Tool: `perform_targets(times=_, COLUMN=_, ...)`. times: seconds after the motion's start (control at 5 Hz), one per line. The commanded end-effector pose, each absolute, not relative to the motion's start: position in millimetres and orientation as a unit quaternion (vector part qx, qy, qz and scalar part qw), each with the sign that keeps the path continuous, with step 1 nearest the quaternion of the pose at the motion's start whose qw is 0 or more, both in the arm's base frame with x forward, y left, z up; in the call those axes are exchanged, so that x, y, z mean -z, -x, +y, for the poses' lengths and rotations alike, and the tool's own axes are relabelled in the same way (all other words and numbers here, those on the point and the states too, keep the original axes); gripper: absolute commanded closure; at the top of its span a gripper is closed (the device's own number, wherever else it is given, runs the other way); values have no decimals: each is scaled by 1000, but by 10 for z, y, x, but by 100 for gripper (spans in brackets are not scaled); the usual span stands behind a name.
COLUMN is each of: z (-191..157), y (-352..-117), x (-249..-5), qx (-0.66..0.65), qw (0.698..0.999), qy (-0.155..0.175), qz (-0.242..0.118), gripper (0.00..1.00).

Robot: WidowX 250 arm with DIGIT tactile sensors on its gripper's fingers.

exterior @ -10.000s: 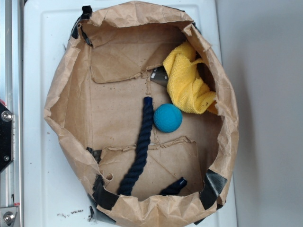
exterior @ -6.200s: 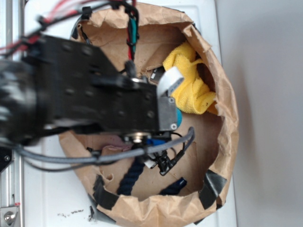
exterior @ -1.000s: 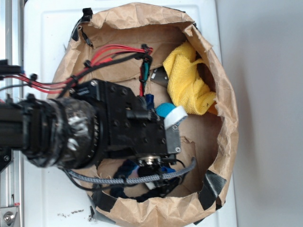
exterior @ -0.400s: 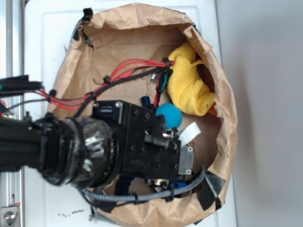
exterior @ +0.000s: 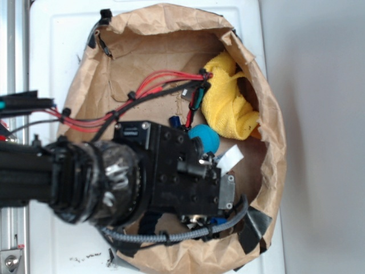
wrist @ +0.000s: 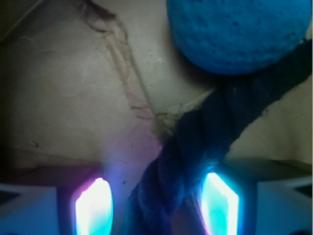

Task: Grab the blue rope.

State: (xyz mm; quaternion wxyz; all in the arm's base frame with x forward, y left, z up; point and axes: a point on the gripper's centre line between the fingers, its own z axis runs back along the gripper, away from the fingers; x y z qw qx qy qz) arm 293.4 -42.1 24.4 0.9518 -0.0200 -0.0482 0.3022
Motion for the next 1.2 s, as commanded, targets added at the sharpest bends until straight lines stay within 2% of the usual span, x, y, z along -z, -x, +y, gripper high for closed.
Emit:
perform_targets(times=0.0, z=-236, y=-2910, x=-801, qx=-339, qw=938, qy=57, qz=-37, gripper=100)
perform_targets(times=0.2, z=-166, y=-2897, x=-984, qx=-362, qw=930, qy=48, qz=-37, gripper=100)
perform_targets(times=0.4, z=-85, y=-2874, x=-1202, qx=-378, qw=923, qy=56, qz=-35, gripper=100)
perform_targets(times=0.6, z=-53, y=-2867, x=-1332, qx=-378, qw=922, qy=79, qz=-30, gripper=100)
perform_targets(times=0.8, z=-52, y=-2862, x=-1263, qx=-383, qw=921, qy=60, qz=-35, gripper=0)
perform_targets(times=1.0, z=-48, y=-2803, x=-1098, qx=-394, qw=916, qy=61, qz=-49, gripper=0)
